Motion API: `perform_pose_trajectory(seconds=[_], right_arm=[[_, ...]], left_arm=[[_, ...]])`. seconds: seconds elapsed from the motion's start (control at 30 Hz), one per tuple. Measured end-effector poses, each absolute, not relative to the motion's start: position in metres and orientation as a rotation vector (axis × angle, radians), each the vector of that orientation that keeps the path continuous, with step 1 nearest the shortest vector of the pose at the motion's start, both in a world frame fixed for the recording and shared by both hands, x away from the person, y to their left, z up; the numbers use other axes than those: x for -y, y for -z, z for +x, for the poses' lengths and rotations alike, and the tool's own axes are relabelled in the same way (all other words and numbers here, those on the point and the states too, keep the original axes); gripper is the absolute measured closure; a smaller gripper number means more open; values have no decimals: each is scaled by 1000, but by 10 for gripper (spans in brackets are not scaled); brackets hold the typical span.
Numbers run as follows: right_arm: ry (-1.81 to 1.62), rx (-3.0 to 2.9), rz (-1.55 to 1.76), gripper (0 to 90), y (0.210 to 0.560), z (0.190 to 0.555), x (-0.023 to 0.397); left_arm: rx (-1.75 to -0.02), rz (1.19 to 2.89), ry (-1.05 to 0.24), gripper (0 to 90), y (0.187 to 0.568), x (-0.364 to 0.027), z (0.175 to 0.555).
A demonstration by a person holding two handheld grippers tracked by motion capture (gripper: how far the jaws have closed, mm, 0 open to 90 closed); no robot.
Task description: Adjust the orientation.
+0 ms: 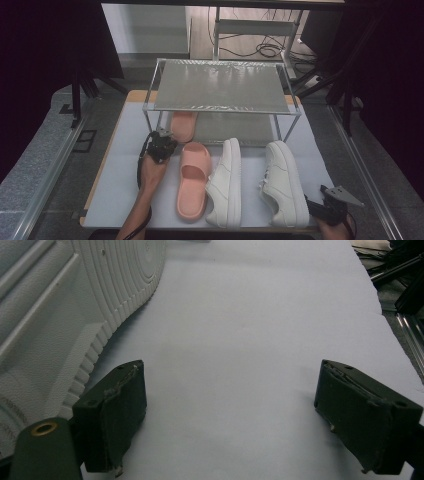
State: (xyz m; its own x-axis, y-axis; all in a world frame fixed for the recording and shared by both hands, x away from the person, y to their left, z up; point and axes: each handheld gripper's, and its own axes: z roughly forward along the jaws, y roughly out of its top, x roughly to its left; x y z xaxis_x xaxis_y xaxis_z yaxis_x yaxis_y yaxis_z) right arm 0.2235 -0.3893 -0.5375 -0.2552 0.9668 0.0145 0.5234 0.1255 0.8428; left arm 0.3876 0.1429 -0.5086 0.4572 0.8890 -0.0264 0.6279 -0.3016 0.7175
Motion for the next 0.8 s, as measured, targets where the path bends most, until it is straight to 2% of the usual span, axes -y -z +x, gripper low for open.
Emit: perform_pose_trajectory(seconds=[0.23, 0.8], right_arm=[[-1029, -1850, 1435, 131, 538, 223, 389], [-1027, -1848, 1437, 131, 538, 224, 389]], left_arm=[[-1249, 2010, -481, 894, 498, -151, 376], [-1142, 2017, -386, 782, 478, -168, 311]])
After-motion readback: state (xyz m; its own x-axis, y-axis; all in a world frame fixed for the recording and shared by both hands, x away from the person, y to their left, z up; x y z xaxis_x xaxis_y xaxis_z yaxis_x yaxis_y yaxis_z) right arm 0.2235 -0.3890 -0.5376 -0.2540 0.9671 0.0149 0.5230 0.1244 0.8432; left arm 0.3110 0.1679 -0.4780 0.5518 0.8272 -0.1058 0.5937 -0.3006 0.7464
